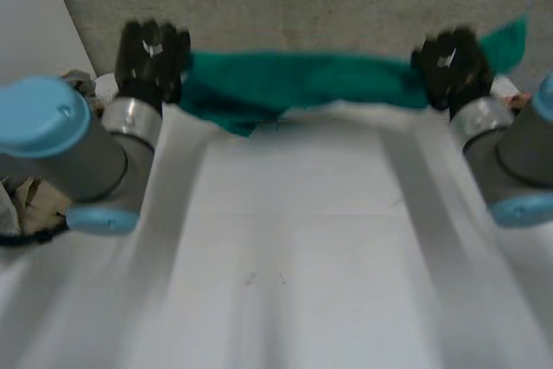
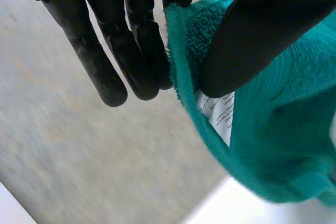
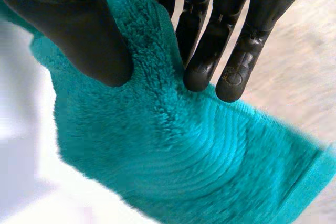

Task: Fold the laundry.

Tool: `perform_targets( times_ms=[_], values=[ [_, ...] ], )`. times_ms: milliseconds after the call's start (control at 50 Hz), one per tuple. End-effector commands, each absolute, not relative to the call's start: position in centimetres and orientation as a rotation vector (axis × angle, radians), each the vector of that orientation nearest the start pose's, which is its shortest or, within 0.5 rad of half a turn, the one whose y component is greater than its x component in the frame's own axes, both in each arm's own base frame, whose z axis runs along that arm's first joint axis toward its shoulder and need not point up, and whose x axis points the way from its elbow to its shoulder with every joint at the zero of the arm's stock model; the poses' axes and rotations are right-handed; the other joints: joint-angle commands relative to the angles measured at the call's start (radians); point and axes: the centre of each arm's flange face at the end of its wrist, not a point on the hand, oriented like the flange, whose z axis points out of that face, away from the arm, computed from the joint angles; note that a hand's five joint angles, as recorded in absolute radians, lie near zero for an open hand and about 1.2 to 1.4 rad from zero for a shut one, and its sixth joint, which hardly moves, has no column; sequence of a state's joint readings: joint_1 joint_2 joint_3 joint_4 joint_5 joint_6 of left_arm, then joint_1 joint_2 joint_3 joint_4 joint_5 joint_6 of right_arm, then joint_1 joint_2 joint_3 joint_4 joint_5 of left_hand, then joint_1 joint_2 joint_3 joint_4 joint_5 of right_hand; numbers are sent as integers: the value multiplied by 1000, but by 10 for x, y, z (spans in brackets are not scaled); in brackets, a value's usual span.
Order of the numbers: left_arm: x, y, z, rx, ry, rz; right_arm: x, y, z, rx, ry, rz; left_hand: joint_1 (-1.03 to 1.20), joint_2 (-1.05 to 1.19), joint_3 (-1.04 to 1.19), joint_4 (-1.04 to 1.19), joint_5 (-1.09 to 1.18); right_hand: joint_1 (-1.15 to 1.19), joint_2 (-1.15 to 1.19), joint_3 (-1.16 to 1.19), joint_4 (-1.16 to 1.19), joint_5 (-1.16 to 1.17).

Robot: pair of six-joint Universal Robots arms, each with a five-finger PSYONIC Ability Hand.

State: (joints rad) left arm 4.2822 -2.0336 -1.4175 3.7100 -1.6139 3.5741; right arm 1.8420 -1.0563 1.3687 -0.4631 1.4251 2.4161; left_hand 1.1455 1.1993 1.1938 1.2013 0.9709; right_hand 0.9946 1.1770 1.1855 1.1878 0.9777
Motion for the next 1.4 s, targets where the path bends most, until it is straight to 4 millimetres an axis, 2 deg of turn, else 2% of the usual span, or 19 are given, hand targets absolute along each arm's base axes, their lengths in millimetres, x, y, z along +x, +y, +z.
perform_targets(
  times_ms=[20, 80, 140, 160, 200, 360, 440, 480, 560, 760, 860, 980, 1100, 1140, 1180, 1220, 1300, 1320, 1400],
  values=[
    [-284, -311, 201, 820, 1916, -2328, 247, -343, 155, -1328, 2097, -2226, 251, 197, 202, 195, 251, 370, 188, 180, 177, 213],
    [-281, -305, 198, 833, 1932, -2310, 241, -332, 145, -1345, 2159, -2140, 251, 197, 202, 195, 251, 250, 68, 60, 57, 93],
    [-279, -299, 204, 835, 1921, -2321, 238, -323, 144, -1356, 2196, -2080, 251, 197, 202, 195, 251, -104, -286, -295, -297, -262],
    [-279, -298, 208, 831, 1913, -2330, 236, -319, 149, -1355, 2209, -2063, 251, 197, 202, 195, 251, -550, -732, -741, -743, -708],
    [-277, -296, 211, 825, 1908, -2336, 234, -317, 154, -1345, 2217, -2058, 251, 197, 202, 195, 251, -820, -1003, -1011, -1013, -978],
    [-272, -286, 225, 810, 1879, -2364, 202, -332, 200, -1005, 2239, -2114, 251, 197, 202, 195, 251, -820, -1003, -1011, -1013, -978],
    [-272, -285, 227, 807, 1877, -2368, 187, -340, 211, -849, 2276, -2004, 251, 197, 202, 195, 251, -820, -1003, -1011, -1013, -978],
    [-272, -284, 227, 807, 1882, -2366, 166, -347, 216, -719, 2362, -1897, 251, 197, 202, 195, 251, -820, -1003, -1011, -1013, -978],
    [-272, -284, 228, 801, 1887, -2372, 140, -346, 215, -543, 2478, -1694, 251, 197, 202, 195, 251, -820, -1003, -1011, -1013, -978],
    [-272, -286, 228, 789, 1895, -2380, 132, -325, 183, -489, 2508, -1446, 251, 197, 202, 195, 251, -820, -1003, -1011, -1013, -978],
    [-272, -287, 225, 791, 1904, -2371, 134, -314, 166, -486, 2517, -1402, 251, 197, 202, 195, 251, -786, -969, -977, -980, -944],
    [-273, -287, 224, 792, 1907, -2368, 134, -317, 157, -505, 2492, -1489, 251, 197, 202, 195, 251, -690, -872, -881, -883, -847],
    [-272, -286, 223, 797, 1912, -2360, 139, -328, 127, -528, 2498, -1476, 251, 197, 202, 195, 251, -314, -497, -505, -507, -472],
    [-272, -285, 222, 800, 1918, -2354, 142, -330, 127, -549, 2495, -1496, 251, 197, 202, 195, 251, -139, -321, -329, -332, -296],
    [-271, -284, 221, 804, 1928, -2344, 143, -332, 129, -577, 2503, -1530, 251, 197, 202, 195, 251, 345, 163, 154, 152, 187],
    [-269, -281, 220, 818, 1951, -2316, 142, -333, 130, -592, 2507, -1544, 251, 197, 202, 195, 251, 402, 219, 211, 208, 244],
    [-263, -273, 223, 839, 1998, -2256, 143, -332, 146, -652, 2478, -1623, 251, 197, 202, 195, 251, 402, 219, 211, 208, 244],
    [-262, -271, 224, 843, 2008, -2246, 141, -331, 165, -680, 2451, -1703, 251, 197, 202, 195, 251, 402, 219, 211, 208, 244],
    [-253, -260, 240, 847, 2033, -2209, 140, -322, 214, -801, 2384, -1886, 251, 197, 202, 195, 251, 402, 219, 211, 208, 244]
  ],
)
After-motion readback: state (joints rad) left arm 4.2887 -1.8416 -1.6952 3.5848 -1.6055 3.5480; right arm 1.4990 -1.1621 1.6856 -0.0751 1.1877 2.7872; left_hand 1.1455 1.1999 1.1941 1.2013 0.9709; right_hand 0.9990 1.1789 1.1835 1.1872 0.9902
